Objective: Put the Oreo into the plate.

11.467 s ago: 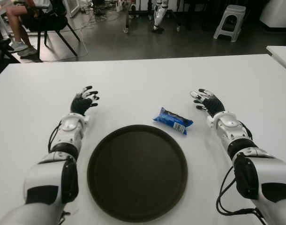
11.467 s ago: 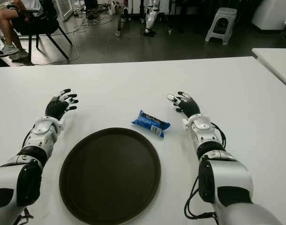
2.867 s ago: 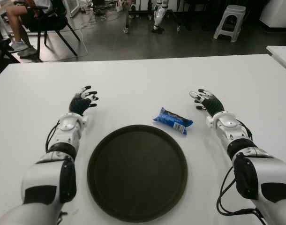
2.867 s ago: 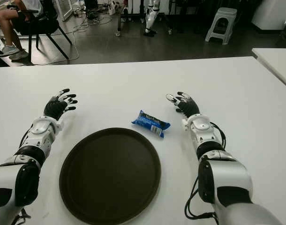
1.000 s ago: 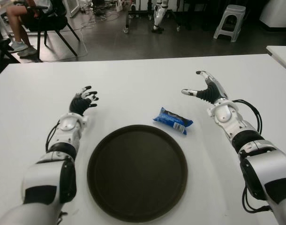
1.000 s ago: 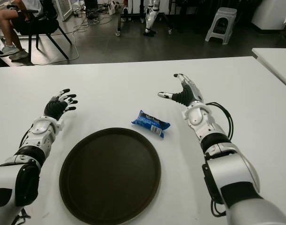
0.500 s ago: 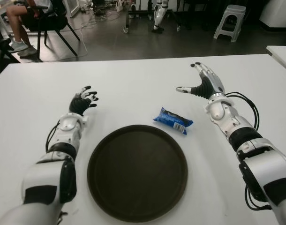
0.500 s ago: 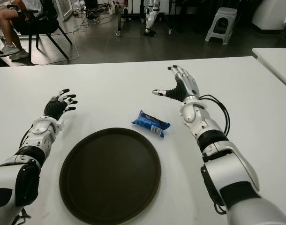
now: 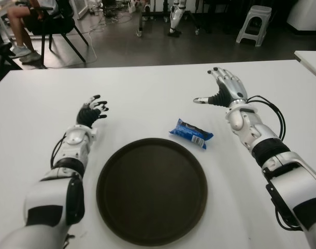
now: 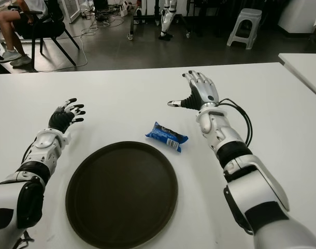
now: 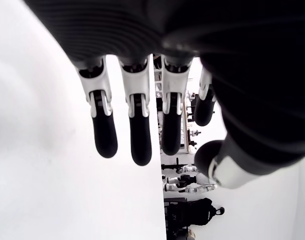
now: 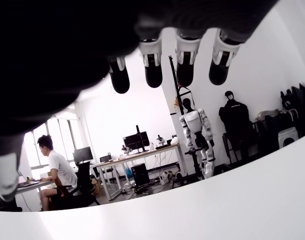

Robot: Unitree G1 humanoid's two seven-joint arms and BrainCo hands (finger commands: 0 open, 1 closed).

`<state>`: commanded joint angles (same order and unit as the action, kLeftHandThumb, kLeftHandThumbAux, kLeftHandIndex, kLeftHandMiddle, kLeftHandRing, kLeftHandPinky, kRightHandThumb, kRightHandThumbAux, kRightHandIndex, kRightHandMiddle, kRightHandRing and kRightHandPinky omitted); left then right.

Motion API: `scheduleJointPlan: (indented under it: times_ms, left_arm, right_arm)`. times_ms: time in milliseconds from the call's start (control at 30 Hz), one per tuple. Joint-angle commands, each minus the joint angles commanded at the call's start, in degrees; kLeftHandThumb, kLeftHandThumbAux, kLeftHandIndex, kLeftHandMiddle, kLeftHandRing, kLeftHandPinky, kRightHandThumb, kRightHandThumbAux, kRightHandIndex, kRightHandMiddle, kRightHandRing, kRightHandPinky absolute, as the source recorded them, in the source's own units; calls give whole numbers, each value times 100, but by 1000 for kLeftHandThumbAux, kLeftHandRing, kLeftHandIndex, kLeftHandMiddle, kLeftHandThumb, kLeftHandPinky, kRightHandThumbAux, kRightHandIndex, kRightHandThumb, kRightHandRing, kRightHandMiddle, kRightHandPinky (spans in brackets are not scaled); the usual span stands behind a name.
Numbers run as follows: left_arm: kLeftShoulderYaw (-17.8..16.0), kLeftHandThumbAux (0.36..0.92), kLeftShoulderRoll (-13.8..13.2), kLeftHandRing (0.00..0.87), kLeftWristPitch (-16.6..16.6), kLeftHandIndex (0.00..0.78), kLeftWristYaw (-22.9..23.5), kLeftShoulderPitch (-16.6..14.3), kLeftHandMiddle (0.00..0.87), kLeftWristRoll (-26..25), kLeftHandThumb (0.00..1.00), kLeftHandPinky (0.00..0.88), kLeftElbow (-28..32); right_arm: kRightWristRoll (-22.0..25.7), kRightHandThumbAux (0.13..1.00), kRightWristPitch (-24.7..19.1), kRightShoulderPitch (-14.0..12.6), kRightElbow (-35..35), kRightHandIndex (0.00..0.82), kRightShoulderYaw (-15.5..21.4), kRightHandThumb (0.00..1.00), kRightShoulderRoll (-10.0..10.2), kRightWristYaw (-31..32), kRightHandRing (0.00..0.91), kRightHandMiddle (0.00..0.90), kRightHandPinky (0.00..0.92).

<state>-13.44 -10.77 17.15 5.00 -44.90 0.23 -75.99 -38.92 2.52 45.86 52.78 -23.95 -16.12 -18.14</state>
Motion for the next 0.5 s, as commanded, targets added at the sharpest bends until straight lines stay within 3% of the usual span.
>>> scheduleJointPlan:
  times_ms: [500]
  left_arm:
    - [0,678,-19,291,-8,157,31,-4,263,-2,191,331,-1]
  right_arm:
    - [-293,520,-1087,-592,-1822,0,-93,0,-189,798,36,22,75]
